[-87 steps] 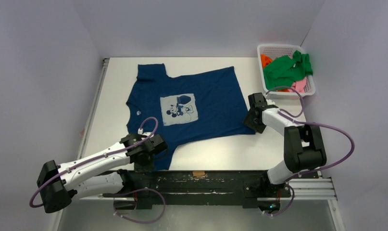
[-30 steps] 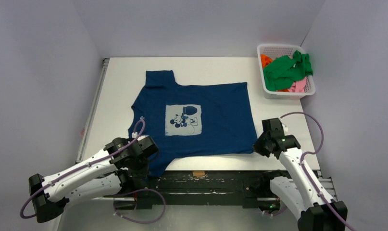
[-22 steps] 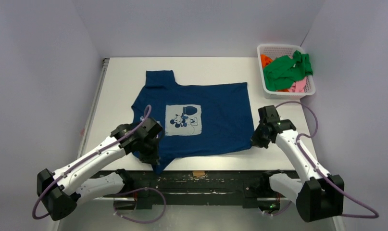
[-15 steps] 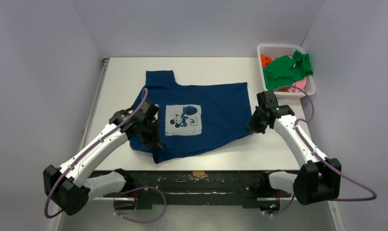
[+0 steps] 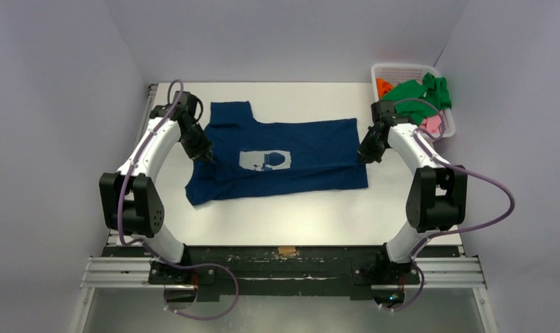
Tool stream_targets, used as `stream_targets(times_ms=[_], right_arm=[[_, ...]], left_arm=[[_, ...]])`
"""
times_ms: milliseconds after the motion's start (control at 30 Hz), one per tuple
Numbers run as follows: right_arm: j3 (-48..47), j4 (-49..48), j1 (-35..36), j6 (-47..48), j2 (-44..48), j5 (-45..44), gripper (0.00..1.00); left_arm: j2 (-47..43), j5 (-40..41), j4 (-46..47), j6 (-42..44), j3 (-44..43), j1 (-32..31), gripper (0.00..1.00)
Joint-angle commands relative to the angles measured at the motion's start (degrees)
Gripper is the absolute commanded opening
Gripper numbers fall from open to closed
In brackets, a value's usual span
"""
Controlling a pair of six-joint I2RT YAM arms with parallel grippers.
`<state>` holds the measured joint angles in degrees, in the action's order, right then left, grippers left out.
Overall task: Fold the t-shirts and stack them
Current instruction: Fold the flattened tshirt in 1/3 of the way
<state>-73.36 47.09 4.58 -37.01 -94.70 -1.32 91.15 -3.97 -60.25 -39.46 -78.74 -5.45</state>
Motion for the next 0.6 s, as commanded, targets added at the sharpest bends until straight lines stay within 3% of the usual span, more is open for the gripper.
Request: stream_targets(times_ms=[0, 167, 267, 333, 367, 400, 467, 567], right_arm=[[-4.1, -3.8, -1.2, 1.7, -3.2, 1.1, 0.00], [-7.8, -6.6, -1.8, 1.4, -9.2, 1.1, 0.04], [-10.3, -8.5, -1.9, 2.0, -11.4, 0.2, 0.28], [-11.5, -8.8, -1.9, 2.2, -11.6, -1.5, 0.44], [-12.0, -8.9, -1.8, 2.5, -11.1, -2.2, 0.49], [-12.0, -8.9, -1.8, 3.2, -10.5, -2.8, 0.54], [-10.5, -9.1, -1.8, 4.8, -7.9, -5.3, 0.62], [-5.2, -11.0, -1.0, 6.6, -3.8, -4.2, 0.65]], left_arm=[[6.0, -1.2, 3.1, 1.1, -9.0, 0.2, 0.00], [14.9, 5.1, -0.8, 2.4, -19.7, 0.2, 0.00], [19.6, 7.4, -3.2, 4.1, -24.8, 0.2, 0.29], [21.6, 8.6, -4.5, 5.2, -27.7, 0.2, 0.61], [21.9, 9.1, -4.8, 5.7, -28.6, 0.2, 0.83], [21.9, 9.5, -4.9, 6.4, -28.9, 0.2, 0.97], [20.6, 10.6, -5.5, 6.7, -28.1, 0.2, 1.00], [14.2, 10.0, -3.2, 5.4, -20.2, 0.2, 1.00]])
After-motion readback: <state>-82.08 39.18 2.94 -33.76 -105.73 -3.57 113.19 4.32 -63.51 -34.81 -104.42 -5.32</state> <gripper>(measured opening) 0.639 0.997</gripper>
